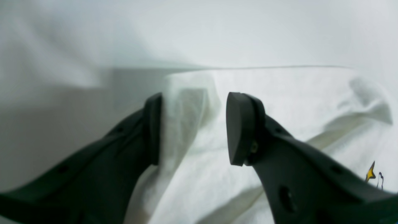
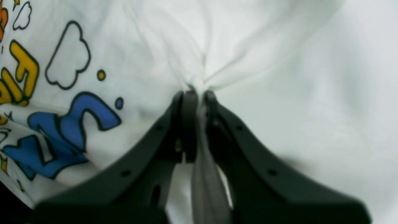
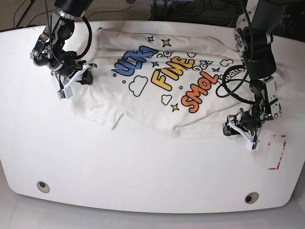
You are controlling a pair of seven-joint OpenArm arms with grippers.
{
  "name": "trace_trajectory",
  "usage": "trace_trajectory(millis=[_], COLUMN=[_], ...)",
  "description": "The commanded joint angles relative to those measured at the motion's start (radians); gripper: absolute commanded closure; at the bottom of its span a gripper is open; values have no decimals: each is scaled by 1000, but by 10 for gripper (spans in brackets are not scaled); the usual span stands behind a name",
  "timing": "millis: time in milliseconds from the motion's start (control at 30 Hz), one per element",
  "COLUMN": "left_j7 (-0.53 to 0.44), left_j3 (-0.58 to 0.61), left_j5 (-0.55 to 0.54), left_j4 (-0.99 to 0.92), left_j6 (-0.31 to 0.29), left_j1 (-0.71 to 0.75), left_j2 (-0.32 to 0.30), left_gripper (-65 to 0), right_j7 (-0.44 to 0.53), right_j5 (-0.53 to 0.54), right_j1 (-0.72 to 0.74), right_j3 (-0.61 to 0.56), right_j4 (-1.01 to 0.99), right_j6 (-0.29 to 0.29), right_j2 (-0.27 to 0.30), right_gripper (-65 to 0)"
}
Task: Layout the t-shirt on the table in an organized manner, then fold the t-shirt properly
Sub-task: 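Move the left gripper to the shirt's hem edge and pinch it, then lift the shirt with both grippers and flip it over, laying it down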
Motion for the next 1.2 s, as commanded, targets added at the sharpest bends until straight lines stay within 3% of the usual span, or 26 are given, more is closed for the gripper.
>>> trace_trajectory(millis=[0,233,633,1000,1167], left_j7=[45,51,77,329,412], left_j3=[6,6,0,-40,-42], left_j5=[23,26,22,20,20], left_j4=[3,-3,60,471,658], left_j6=[5,8,7,4,4], left_j1=[-4,-4,-2,53,59], left_j2=[-6,-6,-7,-7,-6], left_gripper=[-229,0,0,0,0], right_j7=[18,18,18,-59,-69], right_j5=[16,16,11,10,14], right_j1=[13,13,13,53,78], right_j3=[1,1,1,1,1], right_j4=[19,21,117,259,276], right_j6=[2,2,2,2,2], right_j2=[12,12,9,16,53], right_gripper=[-2,-2,0,0,0])
